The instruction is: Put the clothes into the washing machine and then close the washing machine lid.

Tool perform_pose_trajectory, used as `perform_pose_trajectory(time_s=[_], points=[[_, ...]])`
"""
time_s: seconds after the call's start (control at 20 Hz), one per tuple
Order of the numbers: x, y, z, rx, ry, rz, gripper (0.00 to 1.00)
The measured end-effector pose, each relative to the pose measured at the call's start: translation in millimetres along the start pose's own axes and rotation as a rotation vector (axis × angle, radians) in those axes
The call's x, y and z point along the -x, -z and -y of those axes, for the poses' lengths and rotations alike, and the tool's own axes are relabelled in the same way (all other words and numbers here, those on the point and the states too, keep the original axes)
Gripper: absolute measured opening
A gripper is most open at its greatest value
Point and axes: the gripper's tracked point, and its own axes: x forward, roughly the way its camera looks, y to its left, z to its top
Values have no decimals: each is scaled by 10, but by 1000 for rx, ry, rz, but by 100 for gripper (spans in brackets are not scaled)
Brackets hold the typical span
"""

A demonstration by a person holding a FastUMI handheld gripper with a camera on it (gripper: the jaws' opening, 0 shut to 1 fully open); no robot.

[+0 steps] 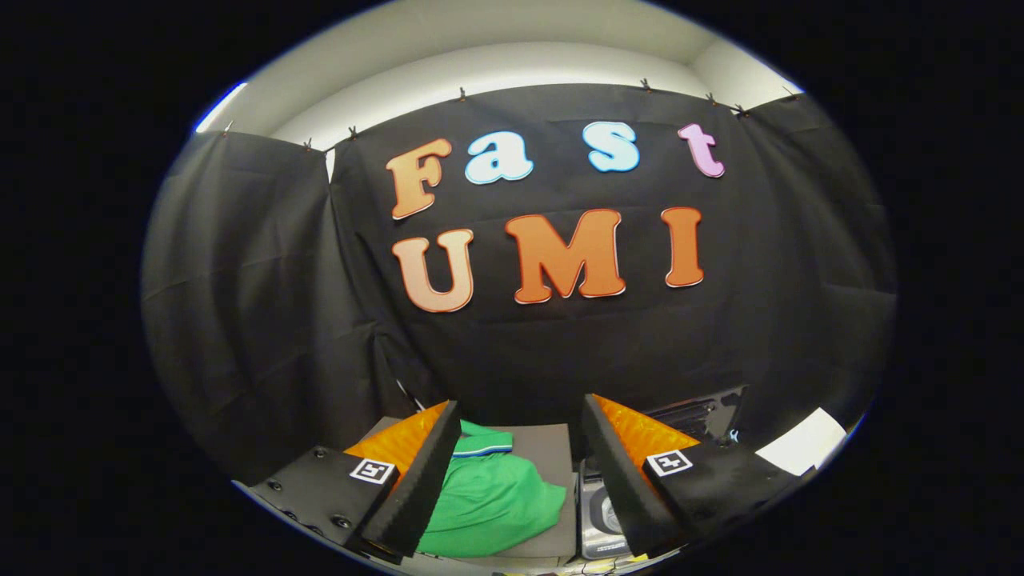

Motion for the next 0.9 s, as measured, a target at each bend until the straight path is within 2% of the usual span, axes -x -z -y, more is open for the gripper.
perform_pose_trajectory(time_s=[0.4,0.9], points=[[-308,761,-727,-11,-93,-151,98],[-679,1567,-1051,55,-103,-326,99]])
